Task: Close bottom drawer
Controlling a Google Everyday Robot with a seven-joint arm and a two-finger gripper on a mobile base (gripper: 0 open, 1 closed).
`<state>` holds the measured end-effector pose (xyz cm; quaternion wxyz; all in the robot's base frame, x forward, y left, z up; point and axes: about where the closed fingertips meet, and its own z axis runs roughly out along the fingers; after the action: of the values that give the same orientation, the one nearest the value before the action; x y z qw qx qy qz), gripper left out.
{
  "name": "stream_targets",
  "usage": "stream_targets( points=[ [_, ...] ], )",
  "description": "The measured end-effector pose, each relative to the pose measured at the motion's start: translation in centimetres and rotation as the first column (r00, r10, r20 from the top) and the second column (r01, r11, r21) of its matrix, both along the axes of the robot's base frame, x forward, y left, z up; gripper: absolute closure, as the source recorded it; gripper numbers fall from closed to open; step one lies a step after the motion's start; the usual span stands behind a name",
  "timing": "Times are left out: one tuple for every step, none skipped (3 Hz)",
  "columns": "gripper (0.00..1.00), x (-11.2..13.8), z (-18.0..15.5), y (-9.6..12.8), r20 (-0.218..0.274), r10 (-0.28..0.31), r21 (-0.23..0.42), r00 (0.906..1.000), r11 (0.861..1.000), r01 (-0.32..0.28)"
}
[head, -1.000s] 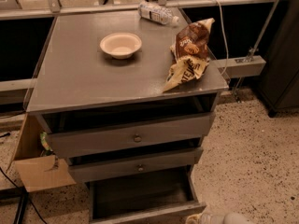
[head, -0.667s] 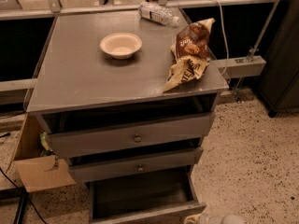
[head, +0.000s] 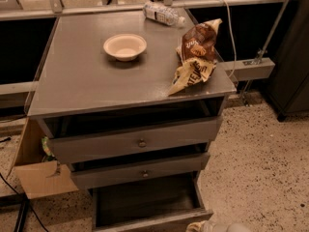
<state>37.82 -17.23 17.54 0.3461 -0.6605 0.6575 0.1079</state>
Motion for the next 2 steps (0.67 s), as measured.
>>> stream_targets(
  points=[
    [1.0, 0.8, -0.2, 0.8, 0.047, 0.01, 0.033, 0.9988, 0.999, -0.012],
    [1.0, 1.9, -0.4, 1.6, 0.103, 0.014, 0.066, 0.9946, 0.998, -0.021]
  ],
)
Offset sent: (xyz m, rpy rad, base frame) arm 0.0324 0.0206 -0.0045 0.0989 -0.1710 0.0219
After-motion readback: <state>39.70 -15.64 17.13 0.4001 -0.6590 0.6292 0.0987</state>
